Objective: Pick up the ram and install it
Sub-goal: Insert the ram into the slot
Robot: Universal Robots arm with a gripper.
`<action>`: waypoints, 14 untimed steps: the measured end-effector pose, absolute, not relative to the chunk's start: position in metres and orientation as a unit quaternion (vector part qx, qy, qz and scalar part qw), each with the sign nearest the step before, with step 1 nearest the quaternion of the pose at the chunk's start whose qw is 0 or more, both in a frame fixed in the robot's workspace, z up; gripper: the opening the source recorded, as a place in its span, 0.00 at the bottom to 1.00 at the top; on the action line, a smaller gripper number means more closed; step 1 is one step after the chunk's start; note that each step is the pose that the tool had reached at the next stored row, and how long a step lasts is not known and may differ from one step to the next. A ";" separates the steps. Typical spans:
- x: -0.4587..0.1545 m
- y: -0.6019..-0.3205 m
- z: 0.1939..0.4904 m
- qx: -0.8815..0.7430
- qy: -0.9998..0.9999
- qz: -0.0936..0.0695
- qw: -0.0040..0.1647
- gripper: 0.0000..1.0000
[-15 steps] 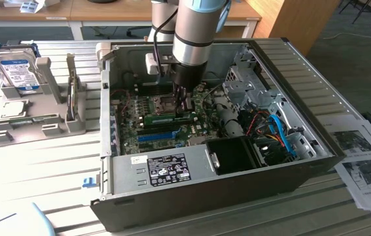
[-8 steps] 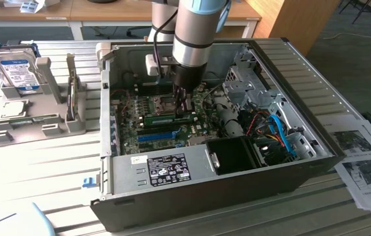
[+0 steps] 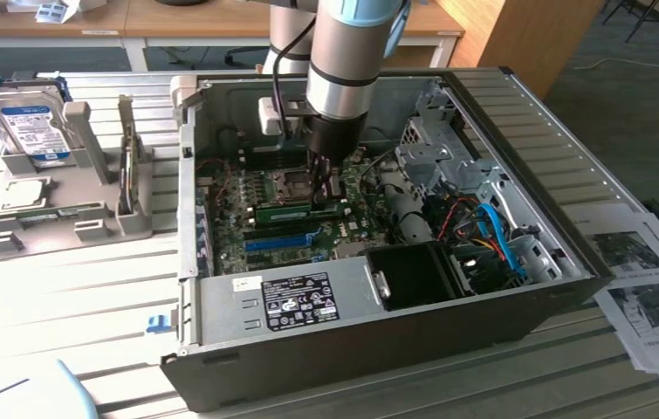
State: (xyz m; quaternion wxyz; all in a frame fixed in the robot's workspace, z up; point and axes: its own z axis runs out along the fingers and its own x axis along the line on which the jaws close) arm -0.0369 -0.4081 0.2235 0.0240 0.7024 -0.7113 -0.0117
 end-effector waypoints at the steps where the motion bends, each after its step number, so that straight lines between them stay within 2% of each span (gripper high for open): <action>1: -0.037 -0.408 0.223 0.702 -0.711 -0.012 0.024 0.11; 3: -0.037 -0.408 0.223 0.702 -0.711 -0.012 0.024 0.12; 4: -0.037 -0.408 0.223 0.702 -0.711 -0.012 0.024 0.18; 14: -0.037 -0.408 0.226 0.702 -0.711 -0.012 0.024 0.18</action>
